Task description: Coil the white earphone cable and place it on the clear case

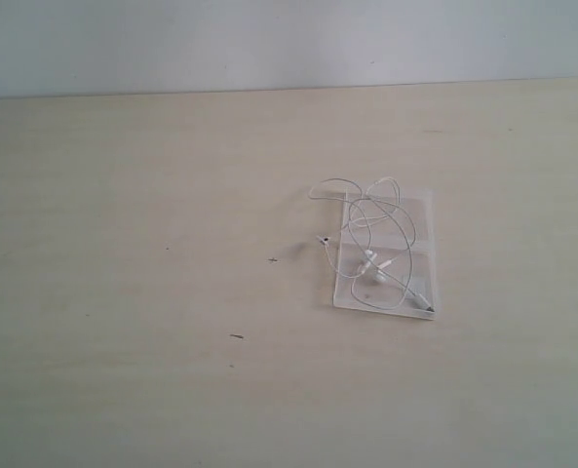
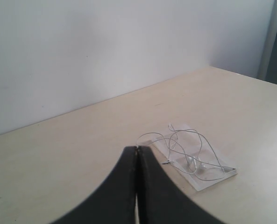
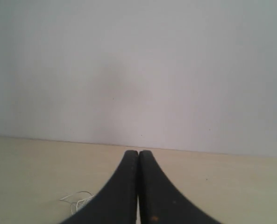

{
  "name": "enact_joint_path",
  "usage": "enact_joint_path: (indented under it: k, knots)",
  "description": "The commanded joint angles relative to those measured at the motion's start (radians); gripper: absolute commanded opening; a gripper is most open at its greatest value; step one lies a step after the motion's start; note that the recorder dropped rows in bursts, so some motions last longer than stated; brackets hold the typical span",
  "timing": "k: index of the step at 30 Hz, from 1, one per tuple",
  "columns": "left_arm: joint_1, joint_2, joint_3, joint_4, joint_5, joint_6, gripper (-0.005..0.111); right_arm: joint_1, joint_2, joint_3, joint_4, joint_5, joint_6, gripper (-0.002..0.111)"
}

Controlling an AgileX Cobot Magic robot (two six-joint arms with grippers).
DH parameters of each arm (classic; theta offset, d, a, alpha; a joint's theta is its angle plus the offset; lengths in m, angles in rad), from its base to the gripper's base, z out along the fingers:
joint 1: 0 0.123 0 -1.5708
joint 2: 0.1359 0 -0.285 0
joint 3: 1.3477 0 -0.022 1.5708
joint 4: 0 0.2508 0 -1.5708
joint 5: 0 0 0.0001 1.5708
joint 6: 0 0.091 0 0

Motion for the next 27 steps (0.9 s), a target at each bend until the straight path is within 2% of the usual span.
enact_joint_path:
  k: [1, 11, 27]
  knots:
    - [0.0, -0.005, 0.005, 0.003, -0.001, 0.004, 0.0, -0.006, -0.003, 0.006, -0.119, 0.011, 0.212, 0.0]
    - [0.0, -0.005, 0.005, 0.003, -0.001, 0.004, 0.0, -0.006, -0.003, 0.006, -0.142, 0.064, 0.246, 0.0]
    - [0.0, -0.005, 0.005, 0.003, -0.001, 0.004, 0.0, -0.006, -0.003, 0.175, -0.178, 0.031, 0.231, 0.0]
